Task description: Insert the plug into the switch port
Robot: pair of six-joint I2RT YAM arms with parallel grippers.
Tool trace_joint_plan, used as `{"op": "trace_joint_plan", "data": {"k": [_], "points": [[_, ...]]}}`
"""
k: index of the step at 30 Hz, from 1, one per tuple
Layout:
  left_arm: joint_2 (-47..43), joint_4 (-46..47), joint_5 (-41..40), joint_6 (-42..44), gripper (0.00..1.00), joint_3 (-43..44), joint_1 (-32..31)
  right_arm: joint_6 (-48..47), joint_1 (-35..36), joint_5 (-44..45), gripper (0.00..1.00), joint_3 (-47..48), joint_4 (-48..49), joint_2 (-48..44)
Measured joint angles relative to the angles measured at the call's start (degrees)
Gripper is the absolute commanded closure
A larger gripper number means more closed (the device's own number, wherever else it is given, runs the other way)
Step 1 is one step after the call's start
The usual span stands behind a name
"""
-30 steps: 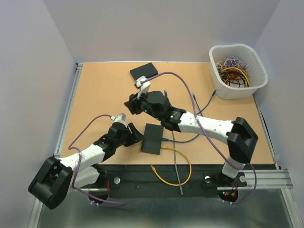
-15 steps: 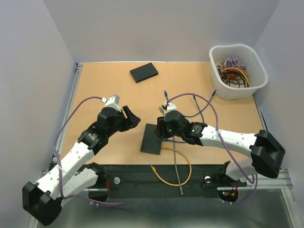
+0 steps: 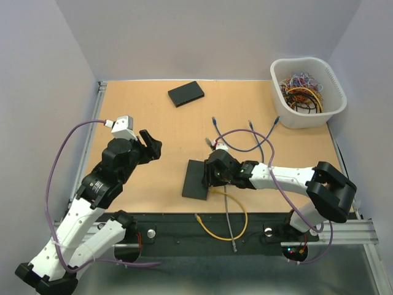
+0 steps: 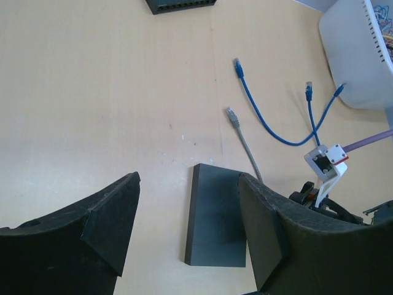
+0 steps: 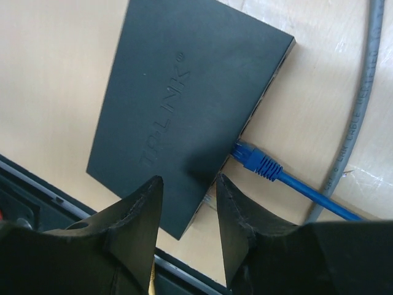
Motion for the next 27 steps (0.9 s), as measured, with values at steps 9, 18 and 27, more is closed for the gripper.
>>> {"op": "trace_joint_plan", "data": {"k": [9,18,27], "points": [[0.5,1.0,-0.9,2.8,0.23,-1.7,1.2,2.4,0.0,-0.7,0.55,0.0,0.0,2.2],[1.2,3.8,0.5,5.1,0.23,-2.9,6.0,3.1,0.0,-3.7,0.56,4.5,0.4,9.0],[1.4,5.8,4.0,6.2,0.24,-3.5,8.7,2.1,0.1,-6.3,0.56,19.2,0.0,21.4]]}}
